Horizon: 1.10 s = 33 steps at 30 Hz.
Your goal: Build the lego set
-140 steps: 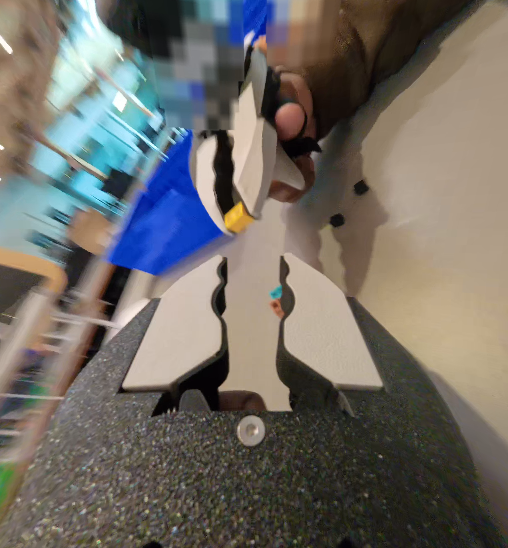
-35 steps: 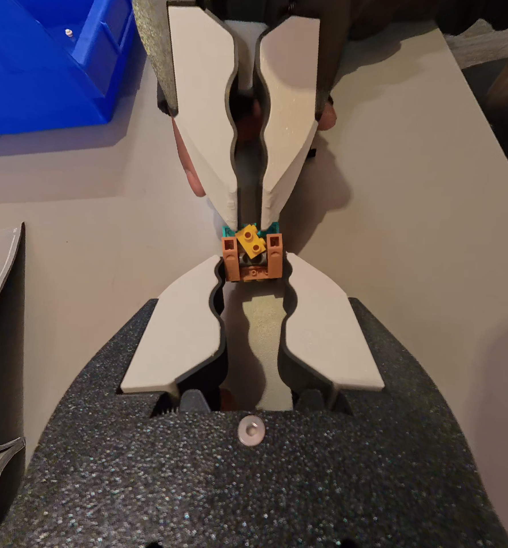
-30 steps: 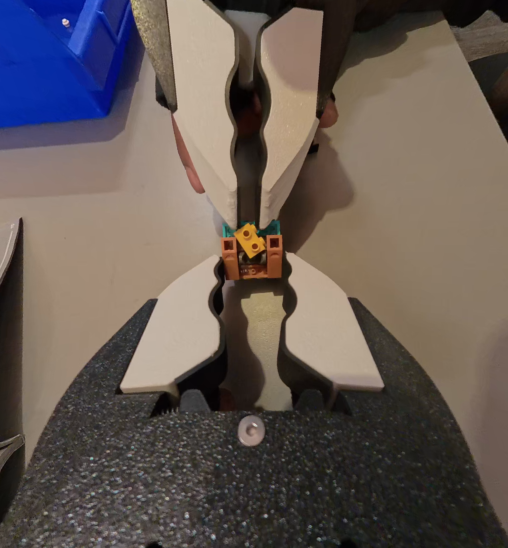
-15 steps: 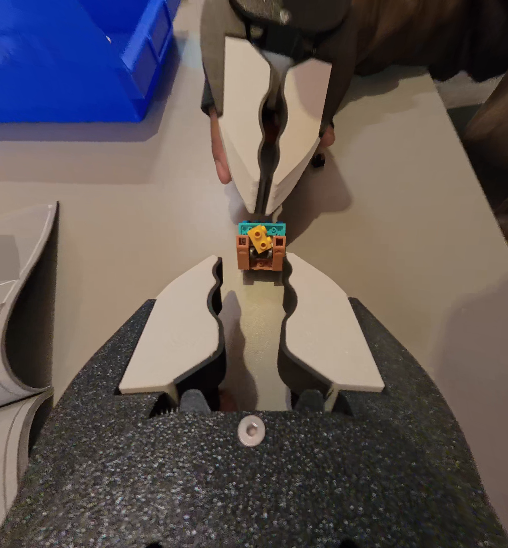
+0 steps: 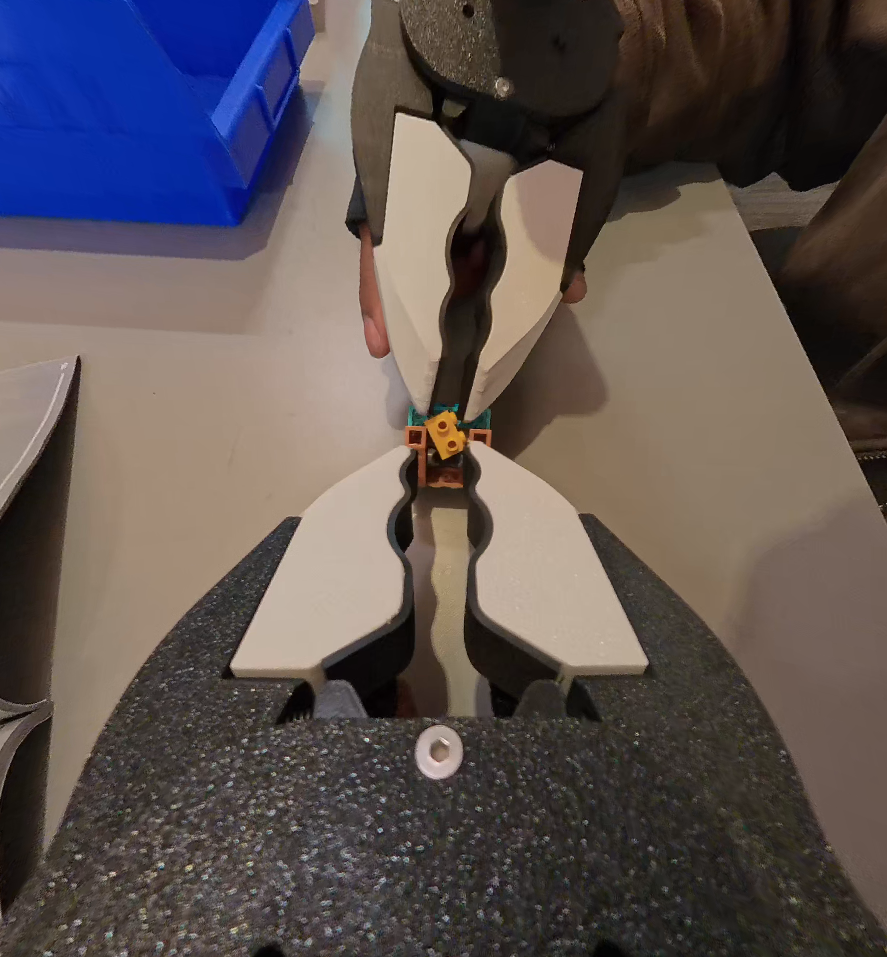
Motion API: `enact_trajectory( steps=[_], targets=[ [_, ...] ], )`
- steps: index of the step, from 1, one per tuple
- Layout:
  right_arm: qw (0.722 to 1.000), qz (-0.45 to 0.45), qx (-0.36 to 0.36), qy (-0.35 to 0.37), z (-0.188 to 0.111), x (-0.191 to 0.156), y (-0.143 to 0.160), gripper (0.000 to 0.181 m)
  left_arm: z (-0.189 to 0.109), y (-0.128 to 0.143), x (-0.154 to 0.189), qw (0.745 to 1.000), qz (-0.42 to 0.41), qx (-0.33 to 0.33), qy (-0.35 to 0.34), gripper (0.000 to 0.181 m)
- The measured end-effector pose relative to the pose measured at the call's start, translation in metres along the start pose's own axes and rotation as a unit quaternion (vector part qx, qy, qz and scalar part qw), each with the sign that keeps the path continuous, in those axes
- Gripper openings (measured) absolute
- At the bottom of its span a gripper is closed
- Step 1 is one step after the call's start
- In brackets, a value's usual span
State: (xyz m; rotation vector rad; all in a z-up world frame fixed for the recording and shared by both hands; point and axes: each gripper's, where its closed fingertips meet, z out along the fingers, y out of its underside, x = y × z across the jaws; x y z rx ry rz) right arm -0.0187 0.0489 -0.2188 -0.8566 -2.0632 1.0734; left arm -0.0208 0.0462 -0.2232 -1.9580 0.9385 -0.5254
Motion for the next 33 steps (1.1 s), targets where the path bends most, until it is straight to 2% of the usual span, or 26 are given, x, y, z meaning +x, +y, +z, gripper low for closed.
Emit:
enact_trajectory(
  steps=[7,25,33],
  targets=[
    [0.999,0.03,-0.016,-0.002,0.002,0.003,0.004,0.013,0.001,0.001,0.002,1.0,0.002,-0.003,0.005,0.016],
    [0.999,0.05,-0.012,0.001,-0.003,0.008,0.005,0.007,0.0,-0.001,-0.001,1.0,-0.009,0.003,0.0,0.016],
    [0.998,0.068,0.006,-0.002,-0.006,0.011,0.002,0.005,-0.004,-0.01,-0.004,0.999,0.011,0.042,-0.009,0.02]
  ],
)
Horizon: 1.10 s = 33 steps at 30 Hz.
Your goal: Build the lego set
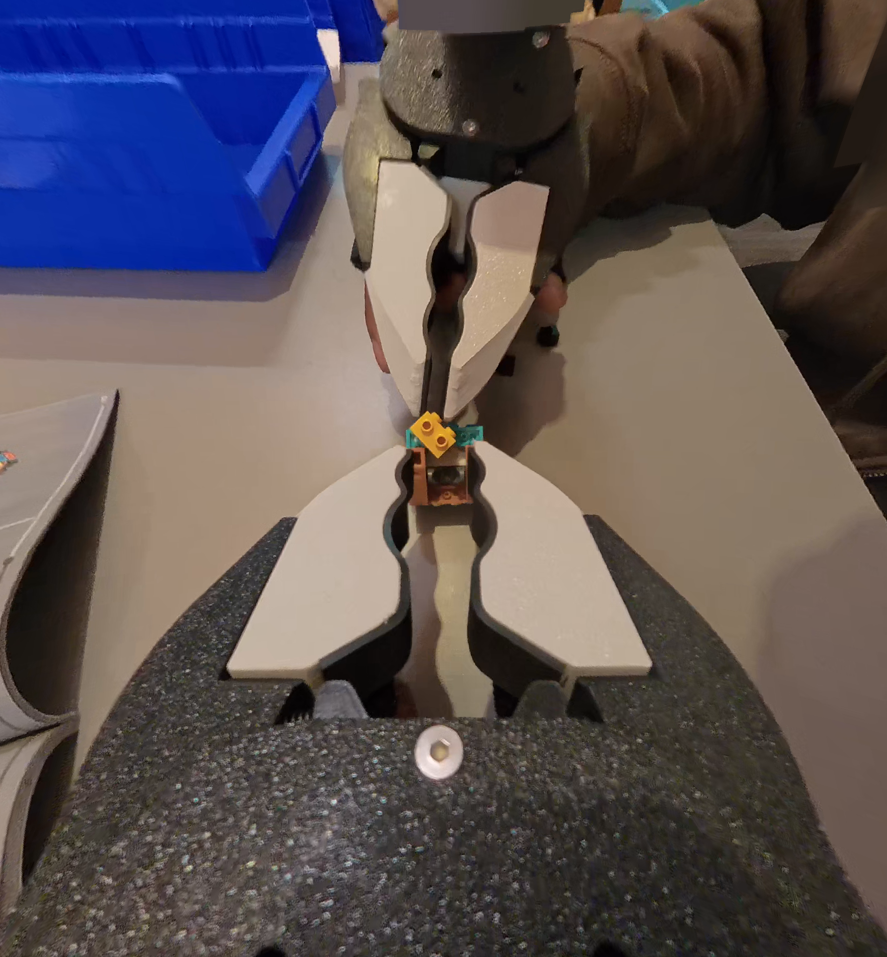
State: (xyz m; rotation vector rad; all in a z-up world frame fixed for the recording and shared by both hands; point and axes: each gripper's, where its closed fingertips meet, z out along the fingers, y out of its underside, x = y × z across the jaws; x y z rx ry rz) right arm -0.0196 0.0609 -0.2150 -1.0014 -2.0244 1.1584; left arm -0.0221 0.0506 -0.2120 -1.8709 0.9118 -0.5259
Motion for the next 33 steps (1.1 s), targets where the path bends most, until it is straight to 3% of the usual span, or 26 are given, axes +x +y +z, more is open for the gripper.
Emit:
enact_trajectory(
  steps=[9,19,33],
  targets=[
    [0.999,0.021,0.044,-0.021,-0.007,-0.003,-0.013,0.0,0.003,-0.005,-0.002,0.998,0.049,0.038,-0.006,0.028],
    [1.0,-0.003,0.003,-0.01,0.0,-0.003,-0.001,0.007,0.005,0.009,-0.003,0.999,0.041,-0.012,-0.004,0.02],
    [0.999,-0.002,-0.034,-0.012,0.009,-0.004,0.006,0.012,0.007,0.012,0.003,0.999,0.044,-0.024,0.007,0.019]
  ],
)
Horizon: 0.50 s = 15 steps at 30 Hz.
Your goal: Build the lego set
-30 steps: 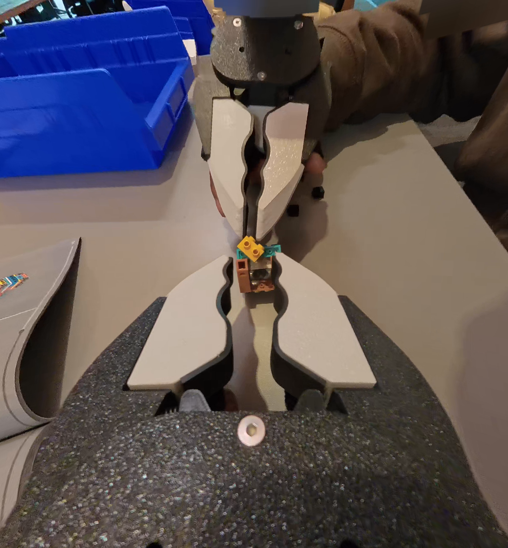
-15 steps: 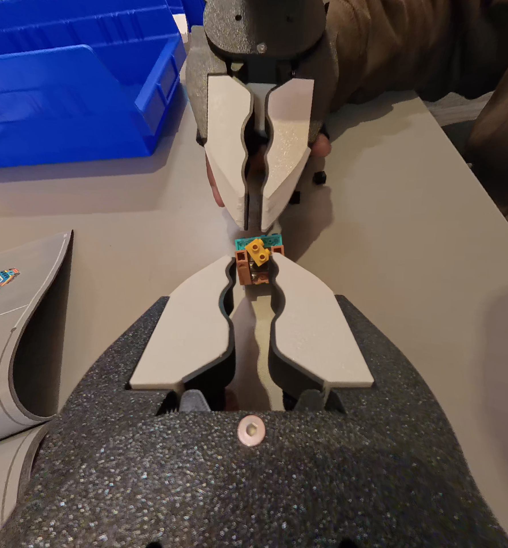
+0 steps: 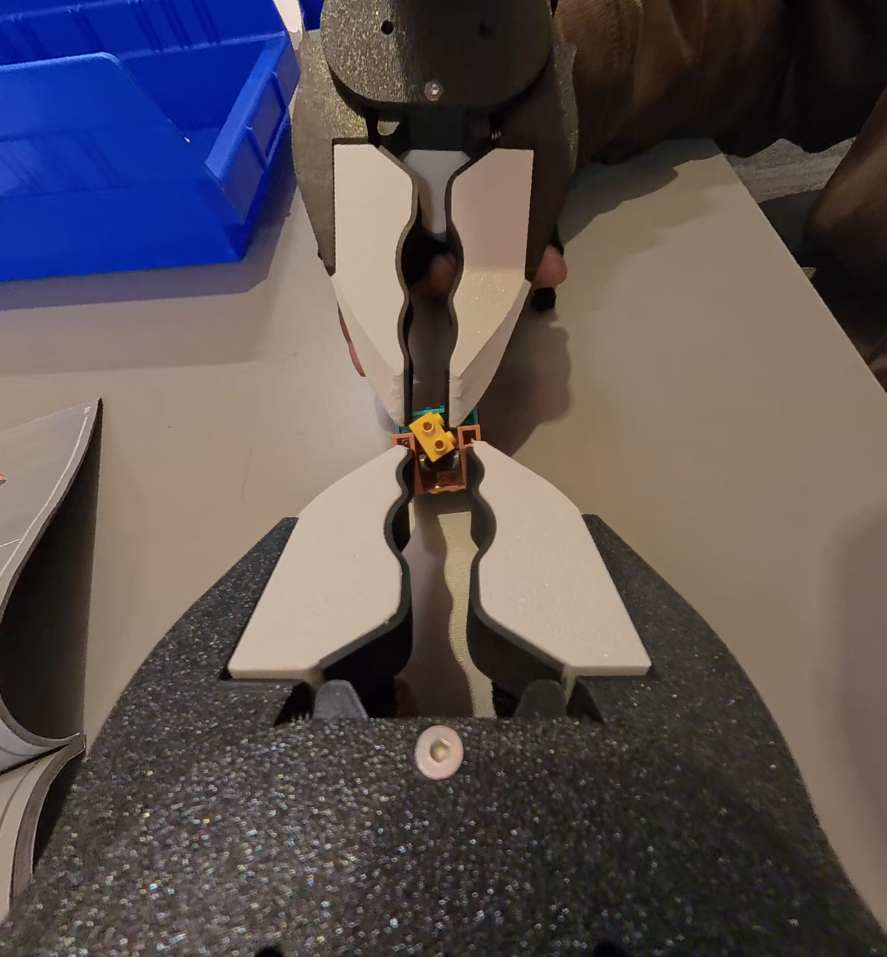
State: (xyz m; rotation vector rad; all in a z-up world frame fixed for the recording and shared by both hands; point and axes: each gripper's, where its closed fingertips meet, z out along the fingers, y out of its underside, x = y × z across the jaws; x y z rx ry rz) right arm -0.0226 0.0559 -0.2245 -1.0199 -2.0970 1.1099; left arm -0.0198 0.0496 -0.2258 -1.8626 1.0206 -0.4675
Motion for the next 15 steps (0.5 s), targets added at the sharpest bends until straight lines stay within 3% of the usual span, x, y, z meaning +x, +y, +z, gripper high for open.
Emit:
enact_trajectory(
  steps=[15],
  targets=[
    [1.0,0.009,0.001,0.016,-0.0043,0.0058,0.001,0.011,-0.0017,-0.0015,-0.0016,1.0,-0.004,0.005,-0.004,0.019]
  ],
)
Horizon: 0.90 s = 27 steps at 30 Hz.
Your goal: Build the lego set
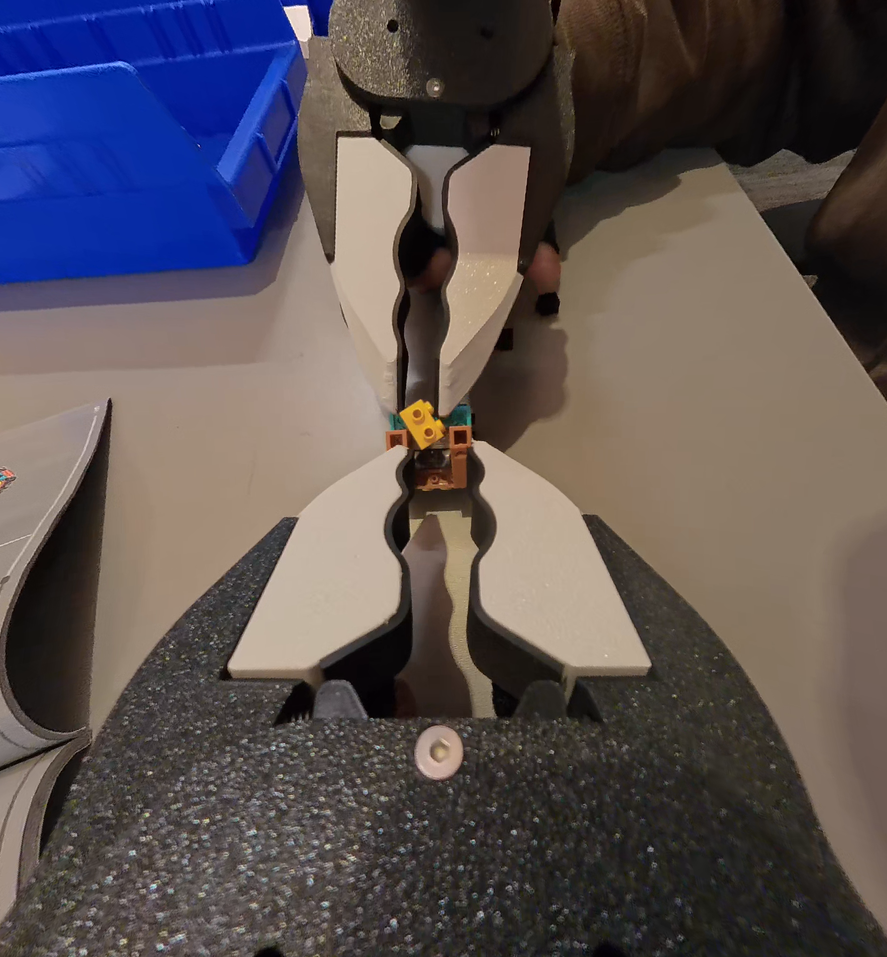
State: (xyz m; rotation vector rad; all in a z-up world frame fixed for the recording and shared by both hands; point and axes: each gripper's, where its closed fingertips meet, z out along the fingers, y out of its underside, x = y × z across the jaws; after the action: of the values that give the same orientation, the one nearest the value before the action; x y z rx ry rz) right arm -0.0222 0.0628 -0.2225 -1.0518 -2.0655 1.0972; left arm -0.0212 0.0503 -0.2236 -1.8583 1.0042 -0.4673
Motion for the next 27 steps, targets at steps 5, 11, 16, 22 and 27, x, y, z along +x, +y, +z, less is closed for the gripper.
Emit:
enact_trajectory(
  steps=[5,11,16,22,27],
  targets=[
    [0.999,0.007,0.031,-0.008,-0.008,0.0,-0.008,0.011,-0.003,-0.006,-0.004,1.0,0.003,0.018,-0.012,0.019],
    [0.99,0.024,0.131,-0.054,-0.023,-0.009,-0.036,0.011,-0.013,-0.025,0.001,0.996,-0.007,0.09,0.013,0.022],
    [0.977,0.006,0.201,-0.067,-0.033,-0.018,-0.057,0.012,-0.021,-0.042,0.015,0.986,-0.023,0.154,0.064,0.025],
    [0.969,-0.013,0.238,-0.064,-0.04,-0.021,-0.064,0.011,-0.033,-0.058,0.015,0.968,-0.087,0.212,0.101,0.025],
    [0.971,-0.048,0.228,-0.056,-0.037,-0.024,-0.06,0.011,-0.032,-0.057,0.018,0.952,-0.179,0.199,0.151,0.027]
  ],
)
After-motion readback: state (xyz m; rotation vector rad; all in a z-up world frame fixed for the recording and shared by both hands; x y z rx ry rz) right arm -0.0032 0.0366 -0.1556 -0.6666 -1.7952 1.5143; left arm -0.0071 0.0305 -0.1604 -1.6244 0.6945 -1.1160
